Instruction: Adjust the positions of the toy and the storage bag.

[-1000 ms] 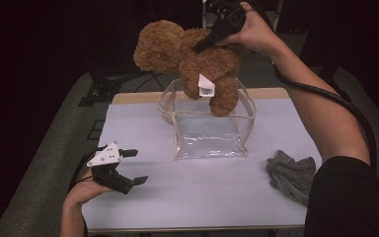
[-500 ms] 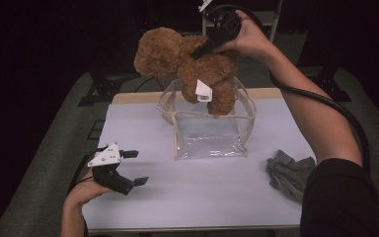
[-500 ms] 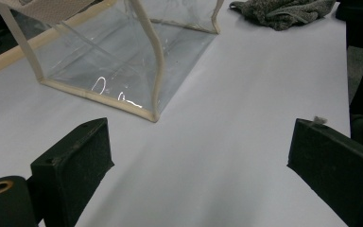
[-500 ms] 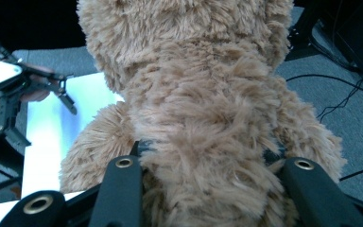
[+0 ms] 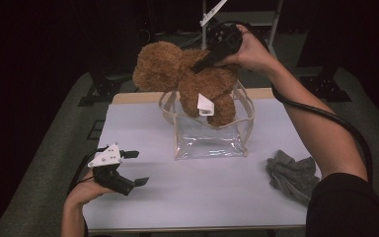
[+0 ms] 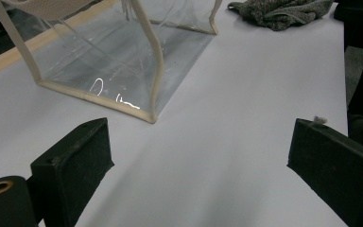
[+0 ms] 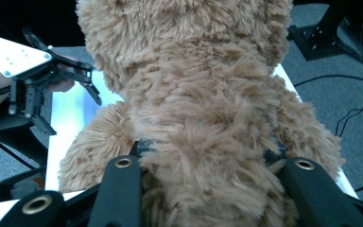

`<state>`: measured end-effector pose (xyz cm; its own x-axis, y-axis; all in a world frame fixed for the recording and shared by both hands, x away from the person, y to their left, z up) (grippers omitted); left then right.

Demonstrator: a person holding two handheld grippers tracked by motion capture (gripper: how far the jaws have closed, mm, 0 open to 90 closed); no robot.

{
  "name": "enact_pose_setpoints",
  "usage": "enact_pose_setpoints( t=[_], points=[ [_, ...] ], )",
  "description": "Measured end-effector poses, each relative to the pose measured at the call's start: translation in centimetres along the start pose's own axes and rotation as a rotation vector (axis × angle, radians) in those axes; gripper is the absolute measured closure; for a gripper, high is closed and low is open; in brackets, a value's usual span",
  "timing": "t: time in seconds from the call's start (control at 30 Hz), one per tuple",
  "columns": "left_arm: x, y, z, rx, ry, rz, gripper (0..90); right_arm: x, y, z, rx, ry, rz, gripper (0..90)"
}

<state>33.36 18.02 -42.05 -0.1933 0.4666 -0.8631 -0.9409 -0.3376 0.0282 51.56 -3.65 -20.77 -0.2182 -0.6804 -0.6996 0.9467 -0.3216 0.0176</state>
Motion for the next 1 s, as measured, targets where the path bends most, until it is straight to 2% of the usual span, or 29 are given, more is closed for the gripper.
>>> enact_pose_setpoints(
  t=[0.2, 0.4, 0.6, 0.9, 1.0],
  points=[
    [0.1, -0.1, 0.0, -0.002, 0.001, 0.001, 6.2, 1.5, 1.7, -1.0, 0.019, -0.02, -0.041, 56.6],
    [0.3, -0.2, 0.1, -0.002, -0.002, 0.007, 6.1, 2.8, 3.1, -1.1, 0.041, -0.027, -0.076, 56.6],
    [0.3, -0.1, -0.1, 0.002, -0.005, 0.004, 6.2, 4.4, 2.8, -1.5, 0.038, -0.036, -0.083, 56.6],
    [0.4, -0.1, -0.4, 0.009, -0.017, 0.005, 6.1, 7.4, 3.4, -2.5, 0.053, -0.057, -0.112, 56.5],
    [0.5, 0.0, -0.4, 0.012, -0.017, 0.009, 6.1, 7.8, 3.5, -2.6, 0.052, -0.053, -0.123, 56.5]
  ],
)
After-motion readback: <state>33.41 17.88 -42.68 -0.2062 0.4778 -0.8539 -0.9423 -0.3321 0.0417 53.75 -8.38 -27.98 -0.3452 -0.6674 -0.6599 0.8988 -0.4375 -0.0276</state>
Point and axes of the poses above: each handheld gripper's, and its own axes: z roughly backward along the jaws, x roughly out of its underside, y roughly to its right, the point moved 9 cm from there along -z, roughly forward along the jaws, and after that the axes turned 7 degrees about x, right-handed, at the moved point
